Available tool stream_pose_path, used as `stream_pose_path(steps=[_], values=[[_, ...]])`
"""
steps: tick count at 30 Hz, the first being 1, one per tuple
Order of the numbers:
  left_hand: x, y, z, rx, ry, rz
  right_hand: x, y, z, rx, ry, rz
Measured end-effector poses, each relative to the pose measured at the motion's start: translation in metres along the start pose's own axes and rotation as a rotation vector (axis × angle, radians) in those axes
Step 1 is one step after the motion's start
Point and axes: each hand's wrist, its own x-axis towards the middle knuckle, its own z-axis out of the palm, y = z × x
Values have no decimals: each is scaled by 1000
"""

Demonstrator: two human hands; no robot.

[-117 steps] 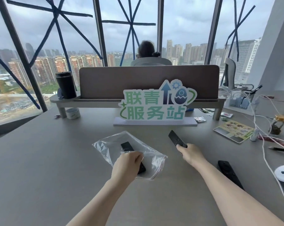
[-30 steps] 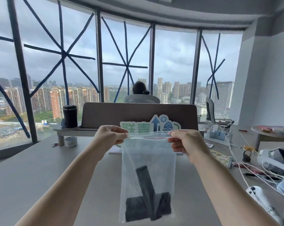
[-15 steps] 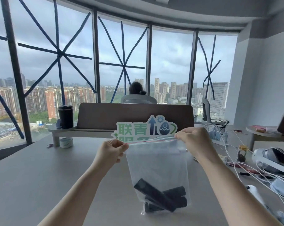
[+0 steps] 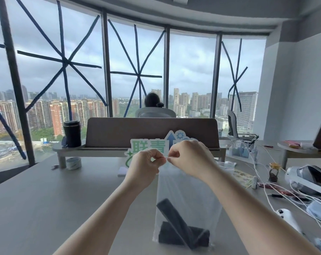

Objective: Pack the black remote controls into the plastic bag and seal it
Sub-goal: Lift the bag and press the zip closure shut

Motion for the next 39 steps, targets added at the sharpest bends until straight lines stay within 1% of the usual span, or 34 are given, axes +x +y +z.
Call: stream_pose_path(steps=[5, 11, 17, 21, 28, 31, 39], values=[[2, 5, -3, 12, -12, 36, 7, 1, -7, 37, -102, -8], [4, 1, -1, -29, 2, 25, 8, 2, 5, -20, -71, -41], [5, -9, 3, 1, 148, 36, 1, 6, 19, -108, -13, -92], [9, -22, -4, -18, 229, 14, -5, 20, 19, -147, -10, -58], [12, -39, -31, 15, 323, -28, -13, 42, 19, -179, -9, -15], [11, -43, -41, 31, 347, -29, -16, 41, 19, -184, -22, -14], [7, -49, -71, -35, 414, -67, -22, 22, 6, -140, -10, -26]])
